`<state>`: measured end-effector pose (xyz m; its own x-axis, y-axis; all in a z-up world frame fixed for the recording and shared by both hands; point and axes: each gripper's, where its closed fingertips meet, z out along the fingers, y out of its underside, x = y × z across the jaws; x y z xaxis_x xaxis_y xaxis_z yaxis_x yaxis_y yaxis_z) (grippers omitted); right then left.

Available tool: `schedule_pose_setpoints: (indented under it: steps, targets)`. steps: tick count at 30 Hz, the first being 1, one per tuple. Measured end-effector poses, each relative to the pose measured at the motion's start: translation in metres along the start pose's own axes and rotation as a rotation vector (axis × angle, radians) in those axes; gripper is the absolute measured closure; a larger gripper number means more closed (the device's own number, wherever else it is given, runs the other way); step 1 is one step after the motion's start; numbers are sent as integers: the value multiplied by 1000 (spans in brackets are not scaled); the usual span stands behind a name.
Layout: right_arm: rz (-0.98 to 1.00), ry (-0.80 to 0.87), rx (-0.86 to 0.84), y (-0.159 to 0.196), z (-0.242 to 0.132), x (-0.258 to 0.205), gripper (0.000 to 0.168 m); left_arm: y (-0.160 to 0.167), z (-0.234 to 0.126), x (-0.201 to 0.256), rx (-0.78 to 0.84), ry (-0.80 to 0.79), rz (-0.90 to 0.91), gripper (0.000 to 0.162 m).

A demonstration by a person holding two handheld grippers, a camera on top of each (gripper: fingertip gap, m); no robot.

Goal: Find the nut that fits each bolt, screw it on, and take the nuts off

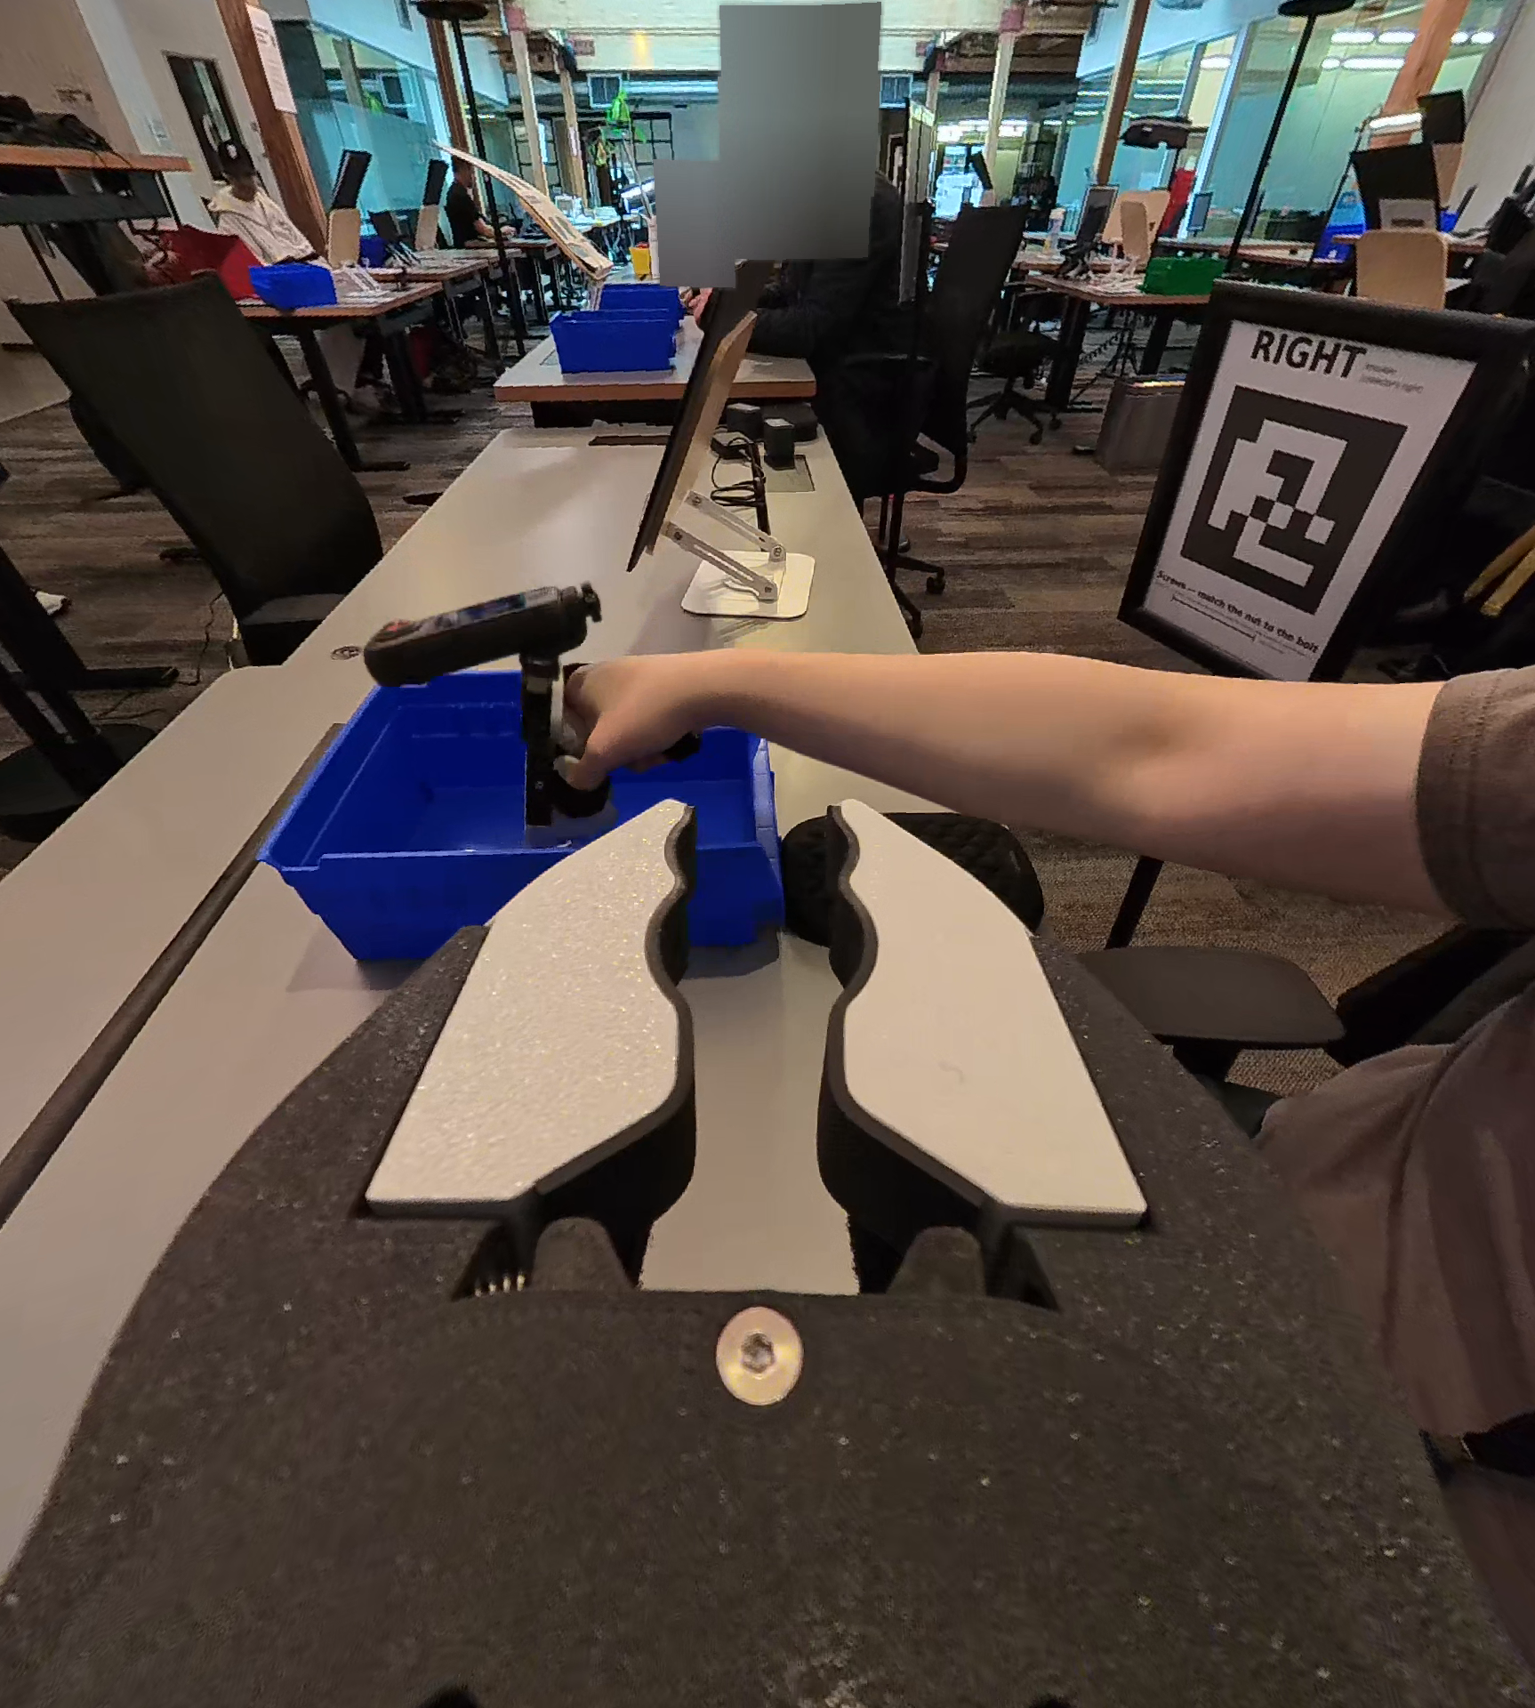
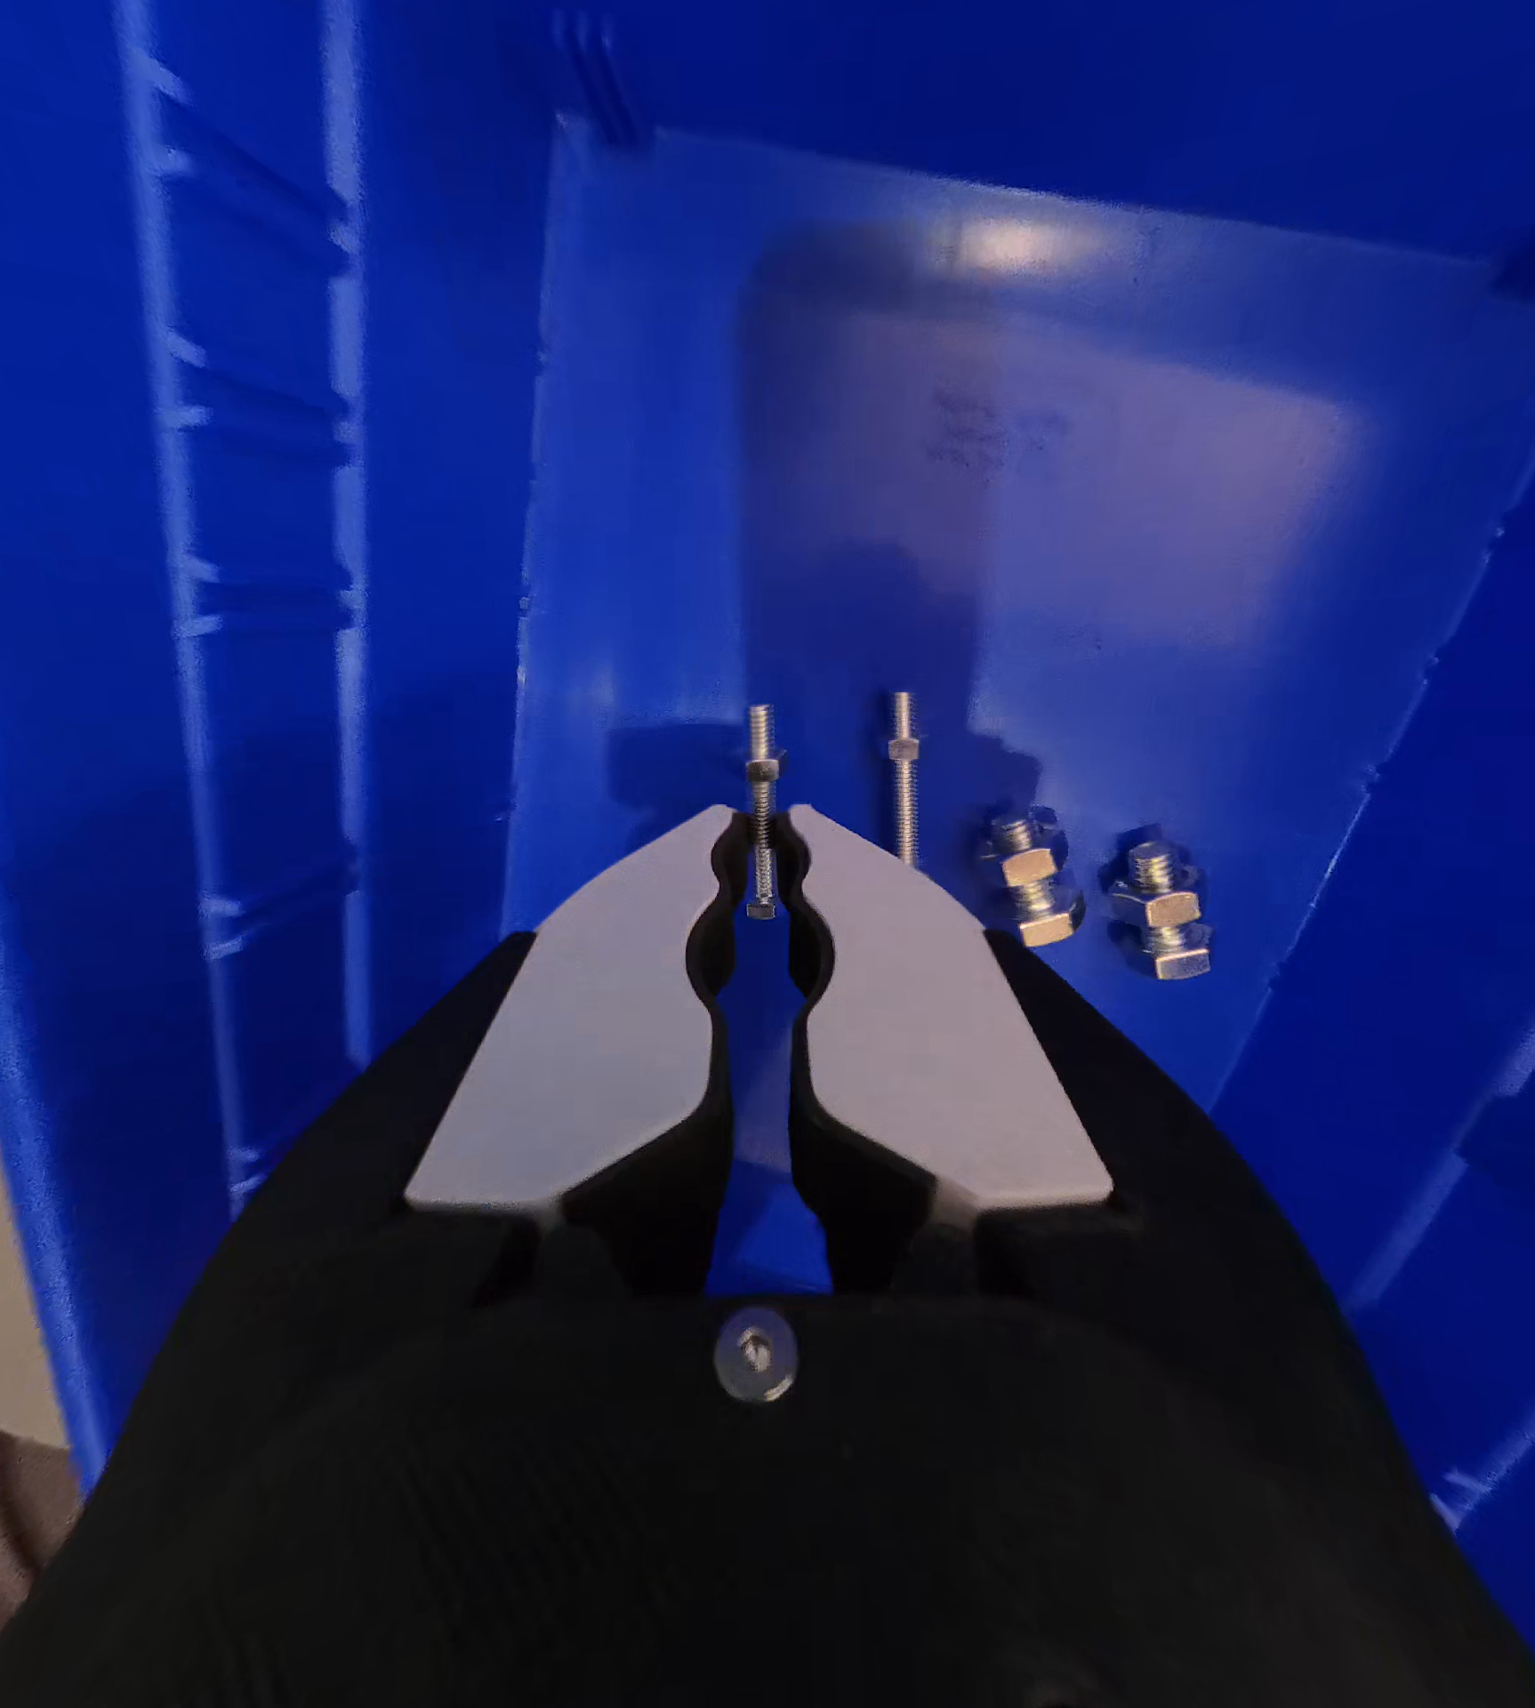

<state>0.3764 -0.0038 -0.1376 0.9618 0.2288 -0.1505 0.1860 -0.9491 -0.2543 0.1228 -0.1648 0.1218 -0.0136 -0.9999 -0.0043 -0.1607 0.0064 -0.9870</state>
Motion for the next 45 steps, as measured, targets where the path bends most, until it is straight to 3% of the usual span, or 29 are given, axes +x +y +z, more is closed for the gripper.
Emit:
schedule_pose_setpoints:
  steps: [15, 17, 21, 25, 29, 36, 41, 45]
  targets:
    - [-19, 78, -53, 2, 19, 12, 160, 1, 1, 0, -5, 4, 3, 138]
    - [-31, 79, -33, 0, 17, 11, 151, 1, 1, 0, -3, -1, 1, 138]
    - [-86, 95, 27, -9, -1, 6, 149, 0, 0, -1, 2, -5, 0, 138]
    - [-184, 175, 93, -22, -44, 4, 149, 1, -2, -6, 6, -18, -6, 138]
    - [-245, 180, 344, -52, -111, -17, 149, 4, -1, -15, 0, -48, -20, 137]
    - [-462, 127, 912, -92, -222, -95, 144, 6, -8, -47, 41, -147, -48, 137]
    - [-568, -44, 1151, -93, -258, -156, 136, 3, -17, -64, 96, -201, -62, 137]
    - [-611, -108, 1283, -89, -259, -172, 136, 4, -23, -73, 102, -238, -45, 137]
